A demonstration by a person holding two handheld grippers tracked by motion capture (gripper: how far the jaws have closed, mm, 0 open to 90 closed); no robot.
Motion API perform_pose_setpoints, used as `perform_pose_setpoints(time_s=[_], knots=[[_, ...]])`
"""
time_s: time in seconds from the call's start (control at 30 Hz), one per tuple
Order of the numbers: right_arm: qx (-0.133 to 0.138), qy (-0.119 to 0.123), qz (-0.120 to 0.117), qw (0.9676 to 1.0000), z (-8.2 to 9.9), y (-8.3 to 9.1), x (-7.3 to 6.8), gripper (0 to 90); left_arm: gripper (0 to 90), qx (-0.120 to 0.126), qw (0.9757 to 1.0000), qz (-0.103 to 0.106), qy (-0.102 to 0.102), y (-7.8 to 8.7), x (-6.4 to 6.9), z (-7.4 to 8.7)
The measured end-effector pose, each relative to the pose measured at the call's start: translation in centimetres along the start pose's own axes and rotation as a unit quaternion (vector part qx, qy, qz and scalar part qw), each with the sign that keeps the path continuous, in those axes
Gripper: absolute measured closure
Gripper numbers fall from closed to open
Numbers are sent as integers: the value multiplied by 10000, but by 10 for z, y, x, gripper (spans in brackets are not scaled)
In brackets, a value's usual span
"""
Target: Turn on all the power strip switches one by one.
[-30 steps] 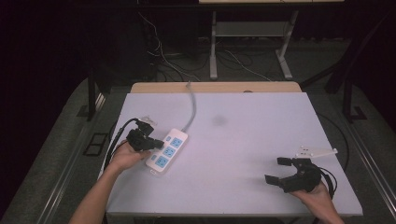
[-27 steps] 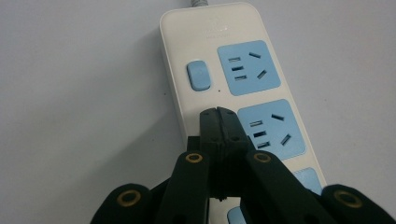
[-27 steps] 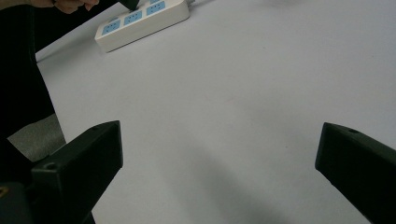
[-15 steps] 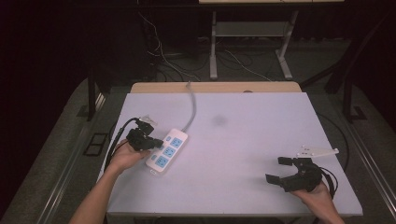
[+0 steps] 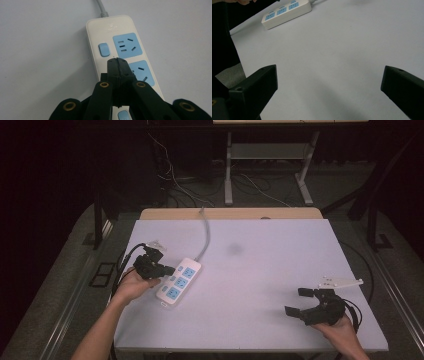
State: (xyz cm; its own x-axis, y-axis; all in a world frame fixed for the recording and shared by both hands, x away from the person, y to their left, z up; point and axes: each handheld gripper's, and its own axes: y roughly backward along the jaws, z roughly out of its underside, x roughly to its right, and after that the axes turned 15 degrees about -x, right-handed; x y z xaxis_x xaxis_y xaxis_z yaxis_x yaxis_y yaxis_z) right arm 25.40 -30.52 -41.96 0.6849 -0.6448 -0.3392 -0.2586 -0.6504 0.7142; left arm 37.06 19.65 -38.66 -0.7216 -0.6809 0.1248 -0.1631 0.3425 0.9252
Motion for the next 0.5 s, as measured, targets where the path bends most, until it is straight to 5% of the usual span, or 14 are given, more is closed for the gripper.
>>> perform_pose_setpoints(time_s=[0.5], knots=[[-7,9,-3,10000,0,0,0,6,896,-40,9998,-17,-214,13,2,-17]])
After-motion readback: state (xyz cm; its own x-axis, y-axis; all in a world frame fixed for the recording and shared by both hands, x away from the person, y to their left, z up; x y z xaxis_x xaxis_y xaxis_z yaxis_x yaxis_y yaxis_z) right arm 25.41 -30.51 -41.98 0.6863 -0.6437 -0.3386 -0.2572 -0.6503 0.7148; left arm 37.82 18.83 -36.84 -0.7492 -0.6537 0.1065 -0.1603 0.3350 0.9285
